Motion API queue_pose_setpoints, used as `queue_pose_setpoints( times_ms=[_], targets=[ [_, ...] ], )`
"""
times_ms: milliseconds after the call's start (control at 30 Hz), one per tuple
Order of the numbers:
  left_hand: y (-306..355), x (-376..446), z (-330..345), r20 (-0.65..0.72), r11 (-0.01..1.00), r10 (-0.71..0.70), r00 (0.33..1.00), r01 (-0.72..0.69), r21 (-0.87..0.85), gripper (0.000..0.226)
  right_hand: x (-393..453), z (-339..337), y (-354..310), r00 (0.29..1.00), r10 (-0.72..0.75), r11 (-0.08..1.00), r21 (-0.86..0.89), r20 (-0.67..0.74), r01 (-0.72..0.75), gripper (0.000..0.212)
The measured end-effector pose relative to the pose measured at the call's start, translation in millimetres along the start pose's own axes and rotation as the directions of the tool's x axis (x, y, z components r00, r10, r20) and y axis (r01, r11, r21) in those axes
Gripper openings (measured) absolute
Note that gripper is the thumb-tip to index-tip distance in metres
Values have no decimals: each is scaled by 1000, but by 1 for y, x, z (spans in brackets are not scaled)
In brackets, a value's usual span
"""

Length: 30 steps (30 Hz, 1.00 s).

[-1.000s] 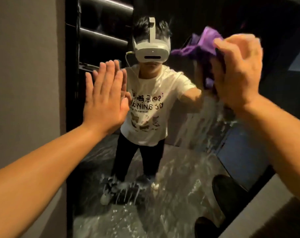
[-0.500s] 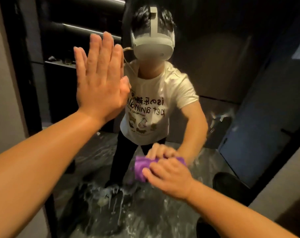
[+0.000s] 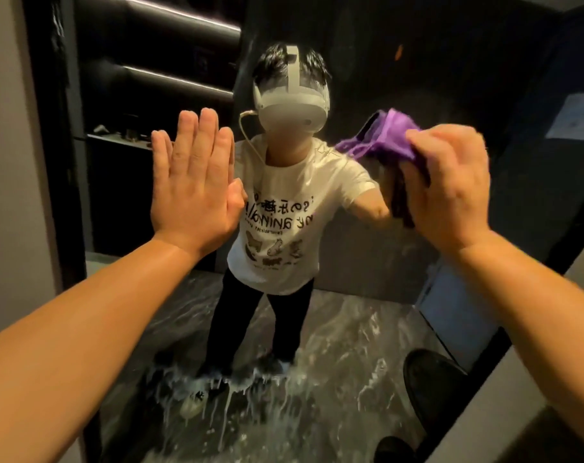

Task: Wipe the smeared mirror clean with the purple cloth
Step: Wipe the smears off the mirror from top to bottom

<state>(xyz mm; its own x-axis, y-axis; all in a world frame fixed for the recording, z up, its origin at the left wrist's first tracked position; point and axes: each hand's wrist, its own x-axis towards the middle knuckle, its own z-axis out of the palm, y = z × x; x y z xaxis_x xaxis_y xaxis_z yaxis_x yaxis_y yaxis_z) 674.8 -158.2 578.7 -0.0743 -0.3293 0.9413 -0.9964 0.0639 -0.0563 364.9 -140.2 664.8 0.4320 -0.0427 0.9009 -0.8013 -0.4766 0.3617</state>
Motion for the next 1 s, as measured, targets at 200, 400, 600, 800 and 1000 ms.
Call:
queue_pose_setpoints(
  times_ms=[200, 400, 600, 800, 1000],
  targets=[
    [-2, 0, 4, -38, 1000, -1, 999, 1, -4, 69, 22, -4, 36, 947, 289, 957, 20, -139, -289, 21],
    [-1, 0, 5, -59, 999, -6, 998, 4, -42, 68, -131, 29, -36, 931, 121, 952, 224, 345, -206, 27],
    [1, 0, 4, -34, 999, -31, 999, 29, -38, 69, -287, 49, -66, 803, -274, 962, 151, 529, 229, 24],
    [10, 3, -14, 72, 993, -92, 993, 97, -69, 72, -155, -7, -40, 855, -53, 987, 157, 516, -34, 29],
    [54, 34, -34, -23, 990, 50, 998, -52, -128, 67, 56, -45, 49, 989, -3, 989, -150, -148, -19, 18]
  ],
)
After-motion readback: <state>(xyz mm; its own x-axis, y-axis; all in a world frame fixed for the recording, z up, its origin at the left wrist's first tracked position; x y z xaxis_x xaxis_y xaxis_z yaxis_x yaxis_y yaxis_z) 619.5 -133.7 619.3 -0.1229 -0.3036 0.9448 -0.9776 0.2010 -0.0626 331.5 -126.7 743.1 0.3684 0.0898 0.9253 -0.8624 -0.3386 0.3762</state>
